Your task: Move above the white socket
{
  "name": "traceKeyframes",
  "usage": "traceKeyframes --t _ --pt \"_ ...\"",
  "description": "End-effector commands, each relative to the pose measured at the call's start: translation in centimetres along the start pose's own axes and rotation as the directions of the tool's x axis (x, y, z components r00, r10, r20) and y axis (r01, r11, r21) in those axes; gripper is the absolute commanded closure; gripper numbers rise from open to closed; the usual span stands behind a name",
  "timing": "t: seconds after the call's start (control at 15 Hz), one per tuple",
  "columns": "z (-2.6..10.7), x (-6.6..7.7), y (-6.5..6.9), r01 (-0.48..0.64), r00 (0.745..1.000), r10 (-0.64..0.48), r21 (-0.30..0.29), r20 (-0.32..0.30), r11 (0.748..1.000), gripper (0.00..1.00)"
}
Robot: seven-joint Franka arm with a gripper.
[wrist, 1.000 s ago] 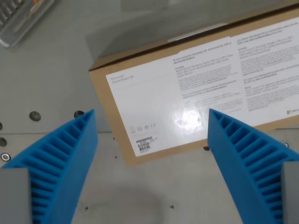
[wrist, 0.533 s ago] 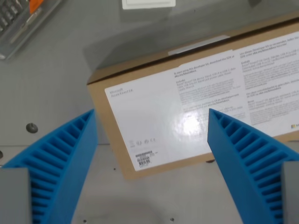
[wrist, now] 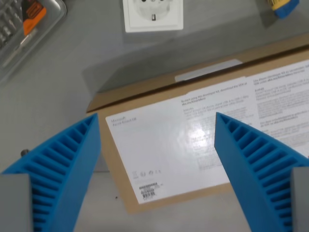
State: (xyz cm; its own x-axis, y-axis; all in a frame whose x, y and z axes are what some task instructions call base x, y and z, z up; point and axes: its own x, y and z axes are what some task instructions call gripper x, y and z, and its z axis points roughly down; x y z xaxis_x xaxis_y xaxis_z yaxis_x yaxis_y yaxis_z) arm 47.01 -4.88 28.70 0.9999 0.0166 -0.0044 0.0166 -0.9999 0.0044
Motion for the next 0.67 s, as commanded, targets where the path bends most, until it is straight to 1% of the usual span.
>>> traceKeyframes --t 0.07,0.67 --pt "0.7 1.4 -0.1 -0.003 1.000 0.002 0.014 0.029 1.000 0.00" --pt "4.6 4.1 -0.1 -0.001 1.000 0.001 0.020 0.030 1.000 0.00"
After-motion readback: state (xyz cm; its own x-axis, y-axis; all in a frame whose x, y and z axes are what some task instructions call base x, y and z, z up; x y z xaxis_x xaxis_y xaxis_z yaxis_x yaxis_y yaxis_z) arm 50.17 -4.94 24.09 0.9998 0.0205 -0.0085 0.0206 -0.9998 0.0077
